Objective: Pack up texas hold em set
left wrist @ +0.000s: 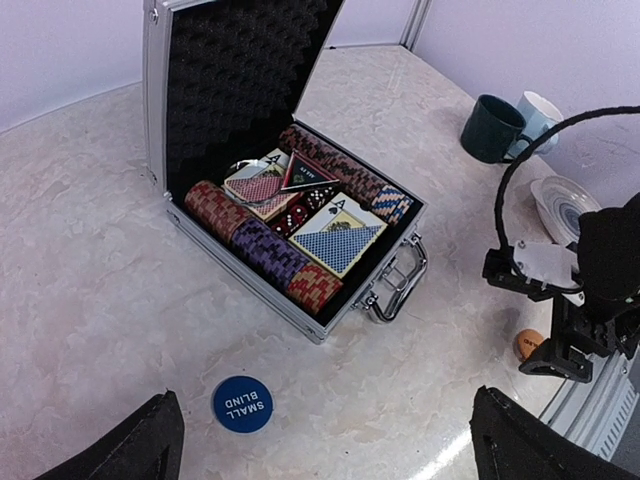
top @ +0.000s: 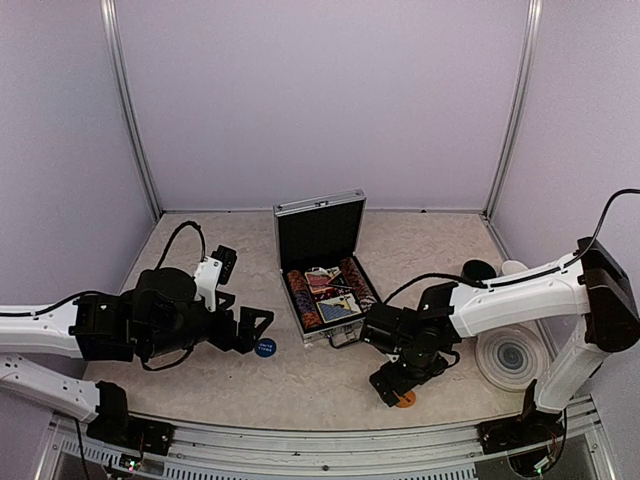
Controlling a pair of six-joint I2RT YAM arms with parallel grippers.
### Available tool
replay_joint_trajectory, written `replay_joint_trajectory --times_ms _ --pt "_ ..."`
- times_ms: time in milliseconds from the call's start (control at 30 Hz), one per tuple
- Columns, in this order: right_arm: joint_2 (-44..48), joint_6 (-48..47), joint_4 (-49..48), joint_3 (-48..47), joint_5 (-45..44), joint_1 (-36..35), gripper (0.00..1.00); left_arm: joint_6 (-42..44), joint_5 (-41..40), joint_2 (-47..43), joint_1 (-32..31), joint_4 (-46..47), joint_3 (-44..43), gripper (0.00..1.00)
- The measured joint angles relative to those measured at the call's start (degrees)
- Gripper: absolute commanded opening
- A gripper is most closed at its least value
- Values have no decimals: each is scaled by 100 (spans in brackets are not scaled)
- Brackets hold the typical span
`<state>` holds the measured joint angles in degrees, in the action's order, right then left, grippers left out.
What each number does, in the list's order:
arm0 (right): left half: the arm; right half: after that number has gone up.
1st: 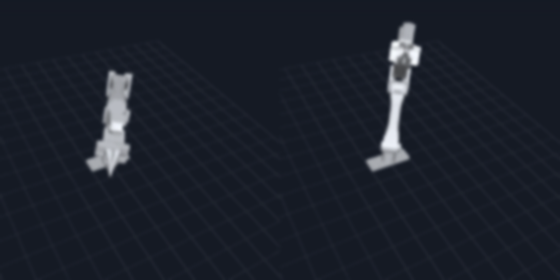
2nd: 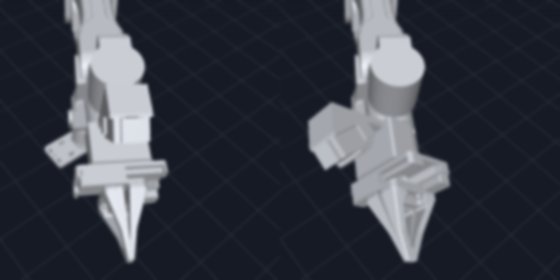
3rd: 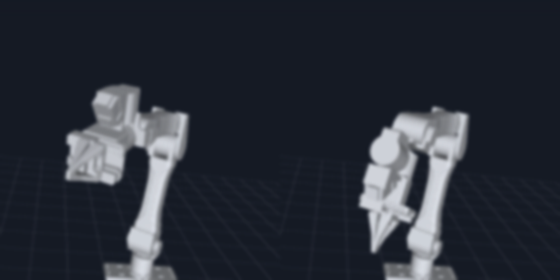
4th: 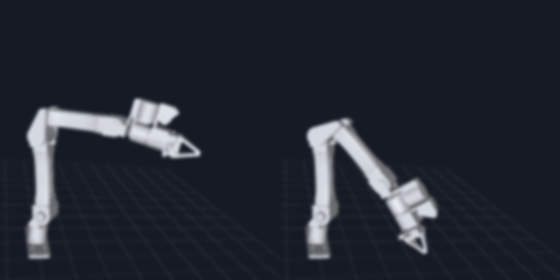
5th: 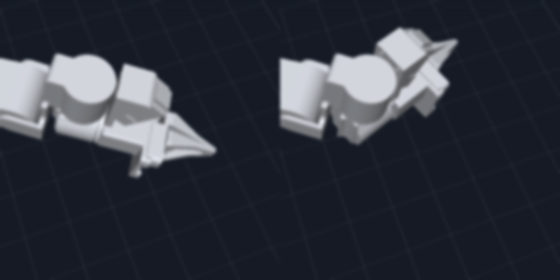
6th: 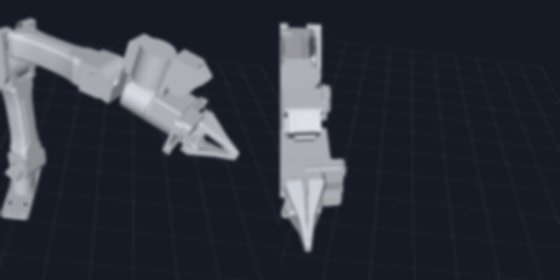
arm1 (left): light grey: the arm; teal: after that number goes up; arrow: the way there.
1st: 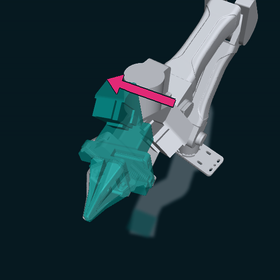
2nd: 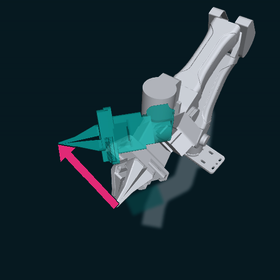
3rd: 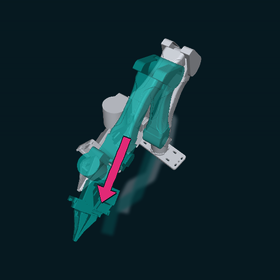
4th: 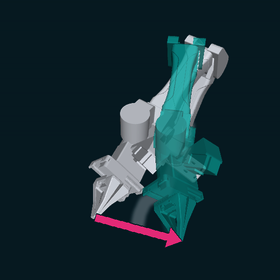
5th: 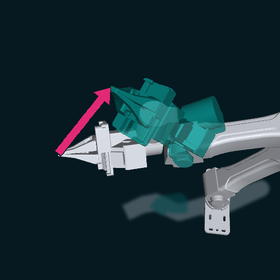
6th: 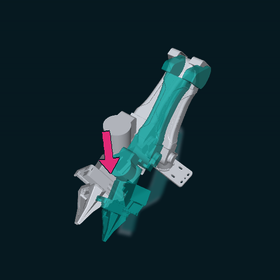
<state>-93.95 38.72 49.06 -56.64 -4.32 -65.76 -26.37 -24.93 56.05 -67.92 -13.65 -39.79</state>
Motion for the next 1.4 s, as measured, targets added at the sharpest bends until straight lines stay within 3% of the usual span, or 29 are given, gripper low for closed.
replay_joint_trajectory --times_ms 667,900,1400 --pt "-354 319 -260 46 286 -568 74 -20 -101 -238 -2 -26 0 99" --pt "-308 391 -260 116 299 -612 61 -22 -101 -238 -2 -31 0 99" --pt "-282 409 -221 118 229 -699 42 -20 -98 -205 -2 -44 0 99"
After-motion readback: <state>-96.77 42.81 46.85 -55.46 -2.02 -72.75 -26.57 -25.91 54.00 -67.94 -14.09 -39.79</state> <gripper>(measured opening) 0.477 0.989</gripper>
